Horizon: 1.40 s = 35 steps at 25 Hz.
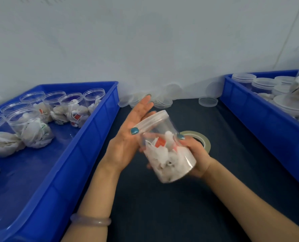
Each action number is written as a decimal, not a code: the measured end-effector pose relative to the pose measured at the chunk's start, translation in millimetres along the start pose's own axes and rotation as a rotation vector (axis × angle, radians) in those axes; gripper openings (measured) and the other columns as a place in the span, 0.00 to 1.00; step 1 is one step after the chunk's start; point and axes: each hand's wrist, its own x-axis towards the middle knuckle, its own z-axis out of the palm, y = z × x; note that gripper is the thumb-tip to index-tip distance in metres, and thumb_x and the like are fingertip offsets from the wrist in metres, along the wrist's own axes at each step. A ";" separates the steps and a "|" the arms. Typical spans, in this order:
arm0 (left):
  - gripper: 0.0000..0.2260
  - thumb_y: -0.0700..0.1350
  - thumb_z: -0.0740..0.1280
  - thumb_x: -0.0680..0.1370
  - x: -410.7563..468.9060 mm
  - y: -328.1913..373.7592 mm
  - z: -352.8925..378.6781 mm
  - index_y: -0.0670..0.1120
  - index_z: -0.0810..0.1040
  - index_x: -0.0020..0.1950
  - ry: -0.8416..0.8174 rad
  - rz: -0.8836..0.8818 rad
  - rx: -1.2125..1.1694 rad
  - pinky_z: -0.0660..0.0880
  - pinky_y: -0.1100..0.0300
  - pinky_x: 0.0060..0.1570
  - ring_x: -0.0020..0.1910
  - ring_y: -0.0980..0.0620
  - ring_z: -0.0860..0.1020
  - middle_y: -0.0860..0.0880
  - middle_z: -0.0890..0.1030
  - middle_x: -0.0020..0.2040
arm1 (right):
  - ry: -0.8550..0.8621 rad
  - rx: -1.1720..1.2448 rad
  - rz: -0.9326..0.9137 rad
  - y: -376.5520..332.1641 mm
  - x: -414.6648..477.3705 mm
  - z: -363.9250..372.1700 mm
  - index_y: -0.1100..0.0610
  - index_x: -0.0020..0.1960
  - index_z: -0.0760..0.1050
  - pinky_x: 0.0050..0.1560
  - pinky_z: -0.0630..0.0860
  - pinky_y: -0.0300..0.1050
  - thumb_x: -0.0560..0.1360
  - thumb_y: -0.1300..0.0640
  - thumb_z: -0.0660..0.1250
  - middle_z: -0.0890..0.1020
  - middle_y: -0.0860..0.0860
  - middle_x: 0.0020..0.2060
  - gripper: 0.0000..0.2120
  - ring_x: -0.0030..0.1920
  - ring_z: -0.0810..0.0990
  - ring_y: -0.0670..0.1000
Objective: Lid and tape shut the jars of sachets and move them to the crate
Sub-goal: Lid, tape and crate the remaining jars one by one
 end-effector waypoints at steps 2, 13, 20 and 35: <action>0.31 0.62 0.75 0.69 3.3 -0.1 0.4 0.56 0.75 0.70 0.036 0.034 -0.027 0.70 0.47 0.70 0.72 0.48 0.71 0.49 0.73 0.73 | 0.338 -0.452 -0.128 -1.4 3.9 -0.2 0.47 0.58 0.79 0.49 0.80 0.40 0.65 0.46 0.73 0.86 0.46 0.49 0.22 0.52 0.83 0.50; 0.22 0.65 0.72 0.68 5.0 -6.3 6.8 0.57 0.84 0.57 0.126 0.001 0.112 0.80 0.55 0.56 0.61 0.51 0.81 0.51 0.83 0.60 | 0.171 -0.499 -0.003 7.2 7.5 -6.0 0.51 0.60 0.75 0.50 0.79 0.42 0.63 0.44 0.72 0.86 0.48 0.49 0.27 0.51 0.85 0.50; 0.15 0.60 0.70 0.70 9.5 -15.2 10.3 0.57 0.83 0.54 0.178 0.107 0.177 0.77 0.48 0.60 0.60 0.52 0.81 0.53 0.83 0.59 | 0.190 -0.717 -0.011 -5.0 2.2 -12.8 0.45 0.61 0.72 0.50 0.78 0.36 0.64 0.40 0.74 0.84 0.41 0.52 0.28 0.54 0.83 0.43; 0.25 0.67 0.54 0.79 29.8 -38.4 31.5 0.53 0.80 0.62 0.372 0.431 0.844 0.63 0.71 0.65 0.67 0.56 0.70 0.53 0.72 0.66 | 0.410 -1.591 0.272 -39.8 -38.4 -85.2 0.42 0.51 0.71 0.57 0.75 0.49 0.79 0.52 0.66 0.79 0.45 0.52 0.06 0.54 0.76 0.48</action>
